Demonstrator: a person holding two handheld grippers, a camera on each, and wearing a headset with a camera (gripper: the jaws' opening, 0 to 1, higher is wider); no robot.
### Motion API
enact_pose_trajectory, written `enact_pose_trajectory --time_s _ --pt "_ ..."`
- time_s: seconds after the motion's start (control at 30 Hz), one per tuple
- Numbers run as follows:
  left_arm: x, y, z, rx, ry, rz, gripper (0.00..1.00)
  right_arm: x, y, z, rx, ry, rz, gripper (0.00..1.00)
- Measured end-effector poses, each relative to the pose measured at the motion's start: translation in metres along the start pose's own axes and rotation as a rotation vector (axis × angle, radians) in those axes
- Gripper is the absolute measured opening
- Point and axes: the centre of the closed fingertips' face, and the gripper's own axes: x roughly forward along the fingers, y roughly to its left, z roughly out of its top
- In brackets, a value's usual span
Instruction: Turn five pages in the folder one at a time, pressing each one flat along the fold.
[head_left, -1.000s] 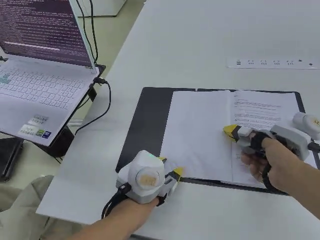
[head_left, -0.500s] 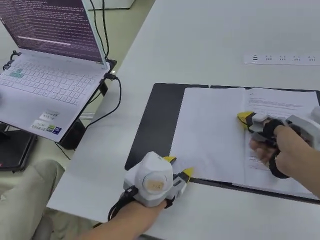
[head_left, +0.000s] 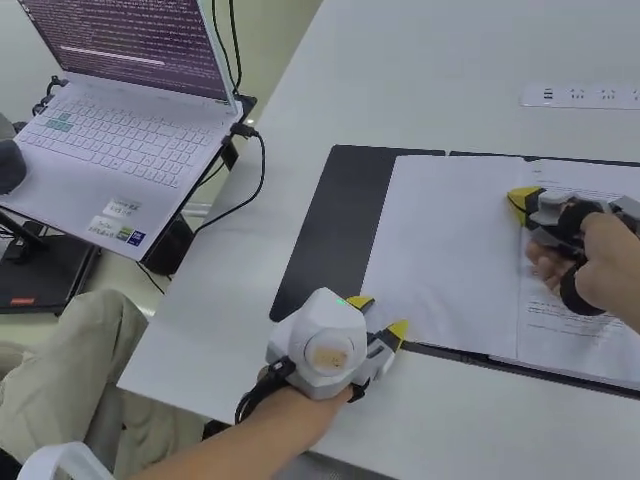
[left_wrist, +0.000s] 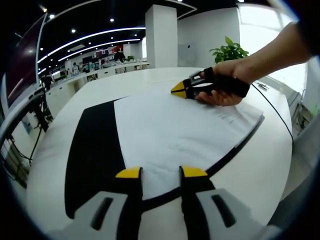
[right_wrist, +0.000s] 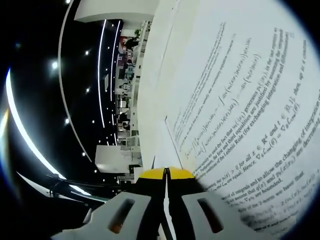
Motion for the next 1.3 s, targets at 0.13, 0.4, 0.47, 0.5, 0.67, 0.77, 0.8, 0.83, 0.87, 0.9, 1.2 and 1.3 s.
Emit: enact_pose_trajectory --time_s 0.13,0.4,0.47,0.5,0.67,0.77,0.8,0.83,0.87,0.9,1.2,1.3 --pt "0.0 0.0 0.0 -0.002 -0.006 0.001 0.28 0.005 0.003 0.005 0.007 -0.019 -0.002 0.0" --pt "0.0 -0.002 0.001 -0.004 -0.016 0.005 0.28 0.02 0.008 0.023 0.014 -0.074 -0.012 0.0" --pt "-0.001 -0.002 0.001 -0.006 -0.016 0.005 0.28 0.025 0.009 0.027 -0.008 -0.078 -0.026 0.0" --pt "-0.001 -0.002 0.001 -0.004 -0.017 0.005 0.28 0.028 0.012 0.029 -0.02 -0.082 -0.029 0.0" --pt "-0.001 -0.003 0.002 -0.006 -0.018 0.005 0.28 0.039 0.015 0.042 -0.028 -0.11 -0.039 0.0" --pt "-0.001 -0.003 0.002 -0.007 -0.018 0.005 0.28 0.043 0.016 0.046 -0.024 -0.119 -0.035 0.0" --pt "-0.001 -0.003 0.003 -0.006 -0.018 0.005 0.28 0.043 0.016 0.046 -0.015 -0.12 -0.032 0.0" --pt "-0.001 -0.003 0.003 -0.007 -0.018 0.005 0.28 0.043 0.016 0.046 -0.013 -0.121 -0.032 0.0" --pt "-0.001 -0.003 0.003 -0.007 -0.019 0.006 0.28 0.043 0.016 0.046 -0.013 -0.121 -0.034 0.0" --pt "-0.001 -0.003 0.003 -0.008 -0.019 0.006 0.28 0.042 0.017 0.045 -0.014 -0.12 -0.03 0.0" --pt "-0.001 -0.002 0.003 -0.017 -0.016 0.007 0.28 0.037 0.018 0.036 -0.051 -0.073 -0.025 0.0" --pt "-0.001 -0.001 0.003 -0.024 -0.015 0.008 0.28 0.032 0.015 0.029 -0.069 -0.037 -0.024 0.0"
